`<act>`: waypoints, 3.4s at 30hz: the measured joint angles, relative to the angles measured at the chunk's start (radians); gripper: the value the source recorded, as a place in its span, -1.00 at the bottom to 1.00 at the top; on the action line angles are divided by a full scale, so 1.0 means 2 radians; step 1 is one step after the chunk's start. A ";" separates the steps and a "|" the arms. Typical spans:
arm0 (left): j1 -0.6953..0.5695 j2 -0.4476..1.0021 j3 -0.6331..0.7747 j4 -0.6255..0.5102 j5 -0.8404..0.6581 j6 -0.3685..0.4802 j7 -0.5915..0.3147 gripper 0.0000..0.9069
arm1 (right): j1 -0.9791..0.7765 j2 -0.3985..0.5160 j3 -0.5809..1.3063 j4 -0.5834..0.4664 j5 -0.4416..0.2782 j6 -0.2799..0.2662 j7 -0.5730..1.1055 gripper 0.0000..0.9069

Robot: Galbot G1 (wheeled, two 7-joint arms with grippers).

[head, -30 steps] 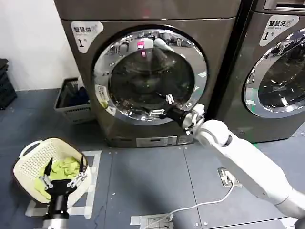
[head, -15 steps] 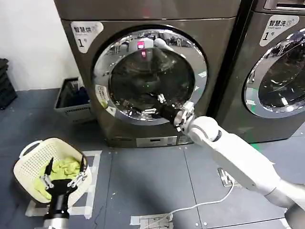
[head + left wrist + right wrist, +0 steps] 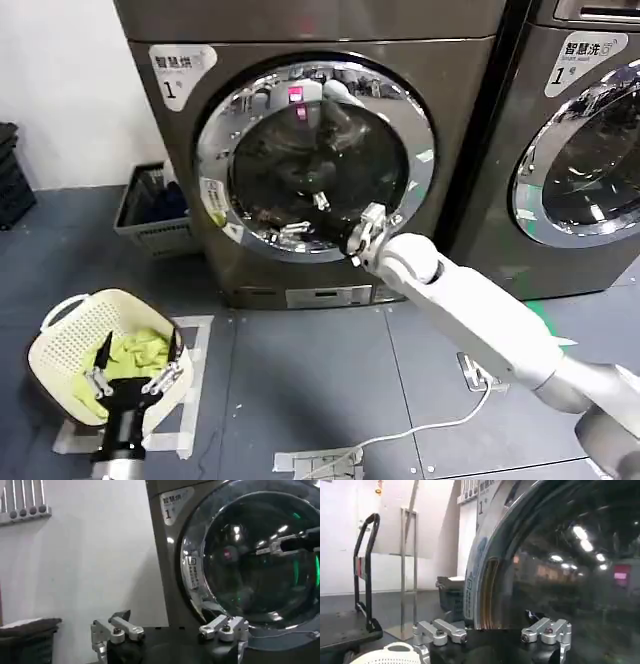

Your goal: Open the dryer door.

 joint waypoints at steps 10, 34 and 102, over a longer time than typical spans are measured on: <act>0.000 0.000 0.000 0.000 0.000 0.000 0.000 1.00 | 0.021 0.021 -0.013 -0.022 0.003 0.000 -0.002 1.00; 0.002 -0.002 0.001 -0.003 0.002 -0.001 0.000 1.00 | 0.054 0.078 -0.043 -0.084 0.001 -0.002 -0.006 1.00; 0.003 -0.001 0.004 0.000 0.001 -0.006 0.000 1.00 | 0.106 0.186 -0.071 -0.243 -0.031 0.014 -0.095 1.00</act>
